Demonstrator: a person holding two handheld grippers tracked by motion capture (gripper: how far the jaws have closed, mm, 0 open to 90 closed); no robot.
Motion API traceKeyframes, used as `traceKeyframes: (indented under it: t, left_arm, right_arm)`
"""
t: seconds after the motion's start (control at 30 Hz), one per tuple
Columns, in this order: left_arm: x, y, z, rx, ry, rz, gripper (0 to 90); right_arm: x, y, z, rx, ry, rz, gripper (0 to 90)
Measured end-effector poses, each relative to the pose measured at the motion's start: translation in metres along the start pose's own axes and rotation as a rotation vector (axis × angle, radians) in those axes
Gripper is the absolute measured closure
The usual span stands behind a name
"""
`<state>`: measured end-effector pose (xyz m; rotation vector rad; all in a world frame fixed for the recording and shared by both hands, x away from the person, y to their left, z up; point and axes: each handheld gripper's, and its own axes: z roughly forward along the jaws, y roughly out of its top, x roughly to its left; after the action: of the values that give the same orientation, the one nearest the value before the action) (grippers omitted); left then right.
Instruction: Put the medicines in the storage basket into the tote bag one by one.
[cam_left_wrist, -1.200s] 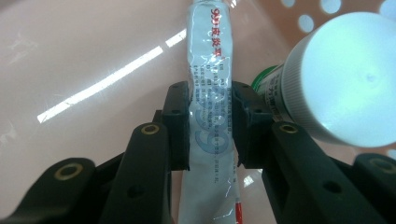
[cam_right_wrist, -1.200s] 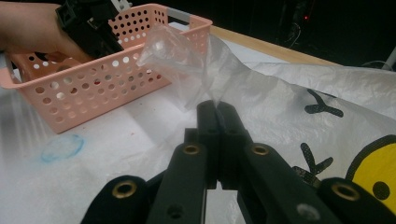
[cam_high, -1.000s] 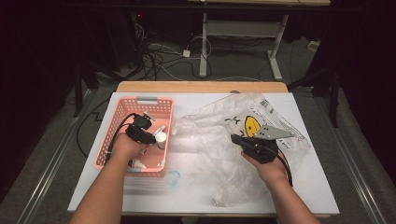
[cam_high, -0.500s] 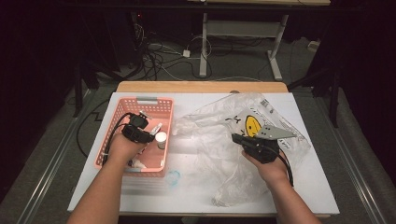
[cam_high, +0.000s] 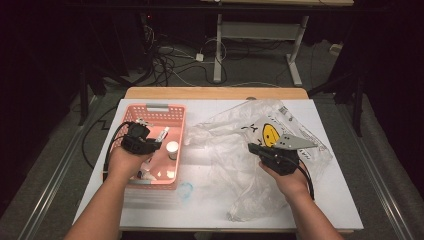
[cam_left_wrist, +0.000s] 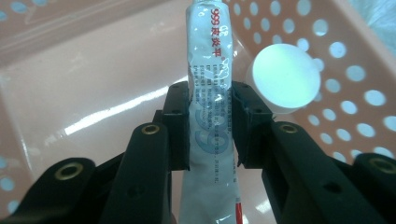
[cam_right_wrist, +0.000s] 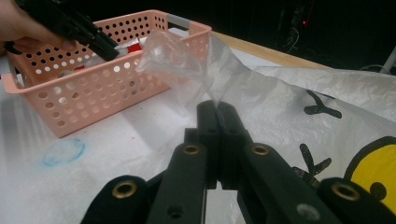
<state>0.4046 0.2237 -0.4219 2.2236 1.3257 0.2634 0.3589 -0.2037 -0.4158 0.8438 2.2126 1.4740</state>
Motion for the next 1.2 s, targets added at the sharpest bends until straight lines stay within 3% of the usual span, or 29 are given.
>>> traceKeyframes:
  t: [0.27,0.53,0.8,1.07,1.2]
  left_arm:
    - [-0.011,-0.014,-0.019,-0.092,-0.008,0.023,68.2]
    - [-0.022,-0.027,-0.027,-0.119,-0.009,0.044,68.2]
    - [-0.040,-0.046,-0.036,-0.200,-0.022,0.065,68.1]
    - [-0.049,-0.064,-0.031,-0.243,-0.042,0.061,68.2]
    - [-0.051,-0.065,-0.032,-0.249,-0.037,0.077,68.2]
  right_arm:
    - [0.000,0.001,-0.001,-0.004,0.004,0.001,90.0]
    - [0.002,0.001,-0.001,-0.004,0.006,-0.006,90.0]
    - [0.002,0.001,-0.002,-0.005,0.004,-0.006,90.0]
    - [0.005,0.002,-0.002,-0.002,0.005,-0.013,90.0]
    - [0.006,0.001,-0.001,0.001,0.006,-0.018,90.0]
